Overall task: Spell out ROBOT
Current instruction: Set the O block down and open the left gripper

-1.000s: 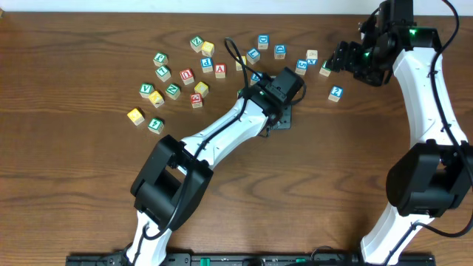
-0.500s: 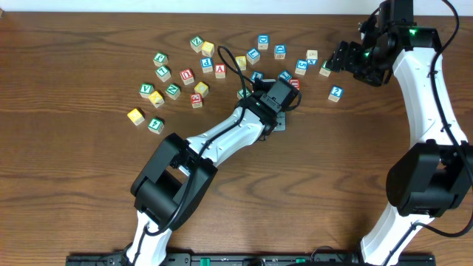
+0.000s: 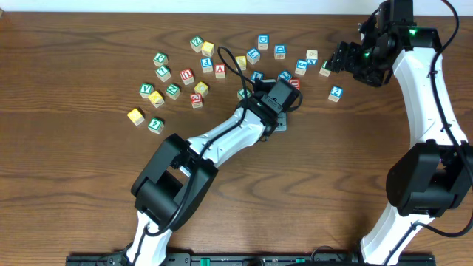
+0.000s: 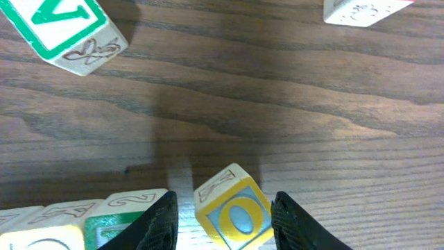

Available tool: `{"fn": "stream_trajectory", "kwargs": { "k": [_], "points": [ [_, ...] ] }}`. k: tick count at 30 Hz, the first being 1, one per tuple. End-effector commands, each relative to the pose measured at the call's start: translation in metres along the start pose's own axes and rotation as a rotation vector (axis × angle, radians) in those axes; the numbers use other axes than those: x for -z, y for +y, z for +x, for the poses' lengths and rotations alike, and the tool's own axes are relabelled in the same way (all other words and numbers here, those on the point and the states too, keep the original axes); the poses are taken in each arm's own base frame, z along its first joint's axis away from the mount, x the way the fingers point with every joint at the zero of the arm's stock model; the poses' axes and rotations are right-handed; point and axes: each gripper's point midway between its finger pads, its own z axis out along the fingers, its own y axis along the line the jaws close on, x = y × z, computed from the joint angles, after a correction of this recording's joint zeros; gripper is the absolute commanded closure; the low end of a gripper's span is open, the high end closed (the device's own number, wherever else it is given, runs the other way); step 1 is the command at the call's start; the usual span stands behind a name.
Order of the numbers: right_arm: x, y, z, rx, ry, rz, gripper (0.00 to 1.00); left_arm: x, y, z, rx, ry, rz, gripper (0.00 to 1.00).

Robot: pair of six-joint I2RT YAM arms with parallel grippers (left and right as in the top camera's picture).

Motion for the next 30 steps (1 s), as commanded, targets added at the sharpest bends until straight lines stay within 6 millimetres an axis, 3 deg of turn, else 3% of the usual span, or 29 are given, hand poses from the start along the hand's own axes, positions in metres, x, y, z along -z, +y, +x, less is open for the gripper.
{"fn": "stream_trajectory", "kwargs": {
  "k": [1, 5, 9, 14, 17, 18, 20, 23, 25, 28, 30],
  "points": [
    [0.006, 0.007, -0.004, 0.025, -0.014, -0.015, 0.15, -0.008, 0.004, 0.008, -0.010, 0.012, -0.027, 0.57],
    [0.006, 0.006, -0.002, 0.023, -0.005, -0.013, 0.15, -0.003, 0.003, 0.002, -0.009, 0.002, -0.020, 0.57],
    [0.005, 0.007, 0.002, 0.024, 0.008, -0.011, 0.15, 0.029, 0.000, -0.023, -0.065, -0.043, 0.010, 0.57],
    [0.001, 0.020, 0.009, 0.052, 0.024, -0.018, 0.15, 0.099, 0.009, -0.066, -0.109, -0.148, 0.050, 0.54],
    [-0.007, 0.034, 0.019, 0.101, 0.048, -0.019, 0.16, 0.145, 0.032, -0.082, -0.066, -0.190, 0.048, 0.54],
    [-0.012, 0.039, 0.026, 0.129, 0.058, 0.010, 0.19, 0.170, 0.049, -0.087, -0.044, -0.210, 0.040, 0.54],
    [-0.018, 0.042, 0.033, 0.154, 0.067, 0.050, 0.23, 0.191, 0.066, -0.090, -0.028, -0.222, 0.026, 0.54],
    [-0.028, 0.049, 0.049, 0.193, 0.095, 0.080, 0.31, 0.210, 0.095, -0.088, 0.002, -0.212, -0.014, 0.54],
    [-0.038, 0.054, 0.059, 0.217, 0.113, 0.087, 0.42, 0.212, 0.113, -0.085, 0.025, -0.185, -0.051, 0.54],
    [-0.057, 0.061, 0.076, 0.252, 0.137, 0.082, 0.71, 0.205, 0.140, -0.080, 0.059, -0.134, -0.109, 0.54],
    [-0.073, 0.064, 0.091, 0.277, 0.155, 0.078, 0.85, 0.196, 0.160, -0.077, 0.094, -0.102, -0.149, 0.54]
  ]
}}
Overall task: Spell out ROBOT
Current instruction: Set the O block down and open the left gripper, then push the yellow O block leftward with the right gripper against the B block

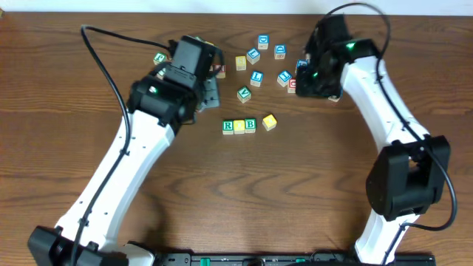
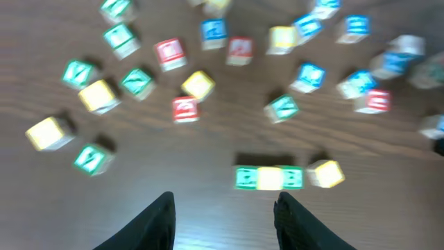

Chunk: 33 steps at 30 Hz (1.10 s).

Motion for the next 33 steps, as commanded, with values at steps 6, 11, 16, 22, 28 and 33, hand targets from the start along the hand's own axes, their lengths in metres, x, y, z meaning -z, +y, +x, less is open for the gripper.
{"fn": "stream_trajectory", "kwargs": {
  "k": [6, 11, 16, 22, 28, 33],
  "points": [
    [-0.049, 0.015, 0.033, 0.077, 0.034, 0.007, 0.91, -0.023, 0.048, -0.001, 0.063, 0.051, -0.103, 0.55],
    [-0.065, 0.020, 0.038, 0.083, 0.015, -0.004, 0.89, -0.024, 0.057, -0.005, 0.086, 0.044, -0.114, 0.55],
    [-0.072, 0.020, 0.037, 0.087, -0.009, -0.012, 0.91, -0.031, 0.057, -0.004, 0.085, 0.056, -0.120, 0.55],
    [-0.076, 0.024, 0.039, 0.097, -0.012, -0.024, 0.92, -0.054, 0.055, 0.001, 0.080, 0.093, -0.129, 0.55],
    [-0.078, 0.036, 0.042, 0.125, -0.017, -0.030, 0.92, -0.069, 0.053, 0.008, 0.078, 0.137, -0.125, 0.55],
    [-0.087, 0.032, 0.045, 0.093, -0.006, 0.003, 0.92, -0.073, 0.053, 0.011, 0.076, 0.149, -0.130, 0.55]
  ]
}}
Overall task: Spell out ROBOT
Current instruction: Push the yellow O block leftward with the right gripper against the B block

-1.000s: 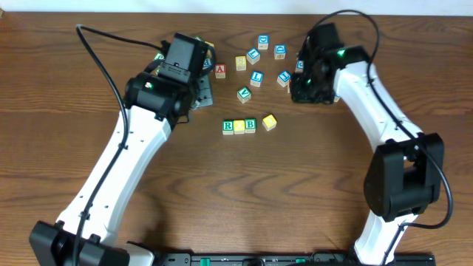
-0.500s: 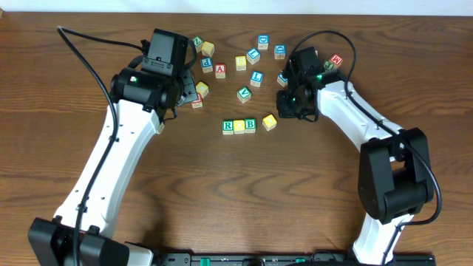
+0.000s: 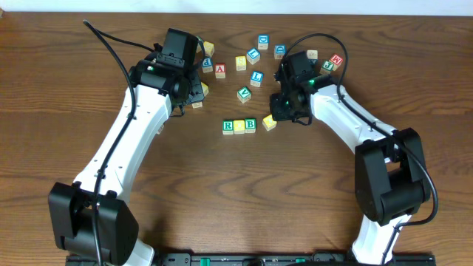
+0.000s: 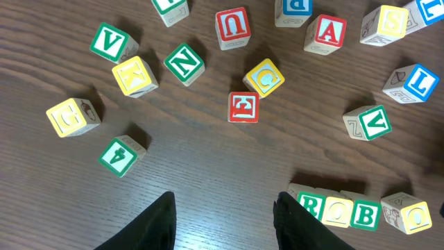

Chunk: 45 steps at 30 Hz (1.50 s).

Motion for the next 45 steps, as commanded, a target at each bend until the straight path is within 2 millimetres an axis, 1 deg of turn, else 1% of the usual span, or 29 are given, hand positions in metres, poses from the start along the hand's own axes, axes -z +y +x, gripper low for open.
{"fn": "stream_trajectory", "kwargs": {
  "k": [1, 6, 10, 14, 20, 23, 39, 45],
  "points": [
    [-0.012, -0.006, 0.008, -0.035, 0.027, 0.030, 0.92, -0.005, 0.002, 0.003, -0.015, 0.017, -0.007, 0.55],
    [-0.019, -0.008, 0.011, -0.049, 0.043, 0.035, 0.93, -0.005, 0.002, 0.003, -0.015, 0.017, -0.007, 0.55],
    [-0.019, -0.008, 0.012, -0.049, 0.045, 0.036, 0.93, -0.005, 0.002, 0.003, -0.015, 0.016, -0.007, 0.55],
    [-0.019, -0.008, 0.017, -0.063, 0.067, 0.035, 0.93, -0.005, 0.002, 0.003, -0.015, 0.016, -0.007, 0.55],
    [-0.019, -0.002, 0.029, -0.107, 0.115, 0.016, 0.94, -0.005, 0.002, 0.003, -0.015, 0.017, -0.007, 0.55],
    [-0.019, 0.004, 0.034, -0.107, 0.136, -0.009, 0.94, -0.005, 0.002, 0.003, -0.016, 0.017, -0.007, 0.55],
    [-0.021, 0.020, 0.033, -0.074, 0.121, -0.035, 0.91, -0.005, 0.002, 0.003, -0.016, 0.017, -0.007, 0.55],
    [-0.021, 0.022, 0.033, -0.073, 0.124, -0.042, 0.91, -0.005, 0.002, 0.003, -0.016, 0.017, -0.007, 0.55]
  ]
}}
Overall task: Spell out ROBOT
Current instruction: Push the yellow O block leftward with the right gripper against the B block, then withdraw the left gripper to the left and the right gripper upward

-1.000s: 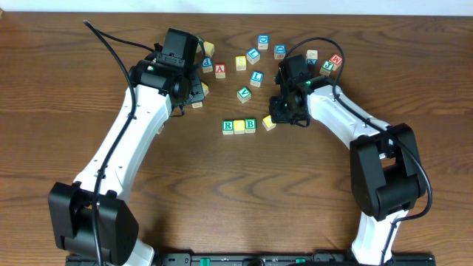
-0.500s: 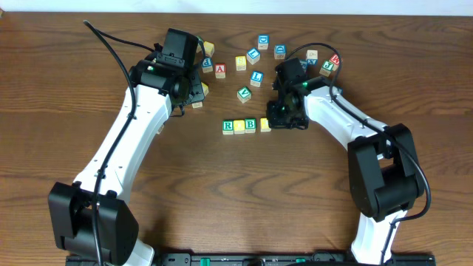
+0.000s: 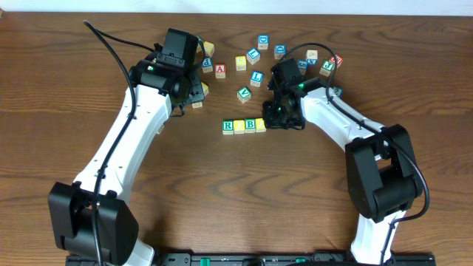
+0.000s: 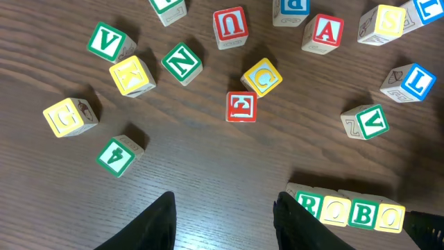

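Observation:
A row of letter blocks on the wooden table reads R [image 4: 310, 206], O [image 4: 338, 211], B [image 4: 364, 214], with a second yellow O block [image 4: 390, 217] tight against the B. In the overhead view this row [image 3: 244, 125] lies mid-table. My right gripper [image 3: 273, 118] sits right at the row's right end, touching or almost touching the last O; the frames do not show how its jaws stand. My left gripper [image 4: 223, 232] hangs open and holds nothing, high above the table to the left of the row, shown as the left gripper [image 3: 194, 90].
Loose blocks lie scattered behind the row: green V [image 4: 105, 42], yellow K [image 4: 132, 75], green N [image 4: 182, 62], red U [image 4: 229, 26], red A [image 4: 325, 31], blue L [image 4: 406, 82], another green V [image 4: 368, 123], green 4 [image 4: 116, 154]. More blocks [image 3: 325, 65] lie at the back right.
The second yellow O block, which lay tilted and a little apart from the B, now stands straight against it. My right gripper has shifted left to the row's end. The left arm stayed put.
At first my left gripper was low at the table with the yellow O block between its fingers, the right arm far back right. Then the left had risen, the O loose beside R-O-B. The right gripper then came to the O, which now joins the row.

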Available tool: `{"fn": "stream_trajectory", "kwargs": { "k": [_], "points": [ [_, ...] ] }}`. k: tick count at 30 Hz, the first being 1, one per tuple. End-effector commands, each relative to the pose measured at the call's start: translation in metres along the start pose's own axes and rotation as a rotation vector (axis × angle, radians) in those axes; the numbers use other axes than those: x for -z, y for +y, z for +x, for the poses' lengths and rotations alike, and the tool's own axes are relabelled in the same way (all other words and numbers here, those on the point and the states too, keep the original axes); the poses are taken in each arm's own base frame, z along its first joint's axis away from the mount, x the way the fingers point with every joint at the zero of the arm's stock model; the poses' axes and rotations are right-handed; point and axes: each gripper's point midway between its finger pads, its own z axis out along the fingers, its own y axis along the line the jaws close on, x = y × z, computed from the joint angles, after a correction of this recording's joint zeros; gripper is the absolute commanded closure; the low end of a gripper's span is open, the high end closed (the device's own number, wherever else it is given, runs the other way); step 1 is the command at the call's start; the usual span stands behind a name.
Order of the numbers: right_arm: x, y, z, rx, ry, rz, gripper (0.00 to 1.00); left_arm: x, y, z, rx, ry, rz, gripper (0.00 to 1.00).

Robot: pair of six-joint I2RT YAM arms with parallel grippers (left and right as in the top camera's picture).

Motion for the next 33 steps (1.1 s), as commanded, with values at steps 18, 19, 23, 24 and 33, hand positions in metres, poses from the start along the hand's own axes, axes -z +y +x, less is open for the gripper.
{"fn": "stream_trajectory", "kwargs": {
  "k": [18, 19, 23, 24, 33],
  "points": [
    [0.086, -0.038, -0.035, -0.035, -0.093, 0.187, 0.55, 0.025, 0.007, -0.024, -0.049, -0.069, 0.017, 0.55],
    [0.099, -0.039, -0.041, -0.030, -0.105, 0.193, 0.50, 0.032, 0.009, -0.028, -0.042, -0.085, 0.023, 0.55],
    [0.150, -0.038, -0.064, -0.033, -0.164, 0.187, 0.44, 0.057, 0.014, -0.043, -0.041, -0.136, 0.084, 0.55],
    [0.160, -0.037, -0.070, -0.036, -0.186, 0.183, 0.44, 0.061, 0.016, -0.045, -0.032, -0.143, 0.092, 0.55],
    [0.197, -0.021, -0.107, -0.028, -0.346, 0.139, 0.45, 0.065, 0.054, -0.053, 0.059, -0.139, 0.075, 0.55]
  ]
}}
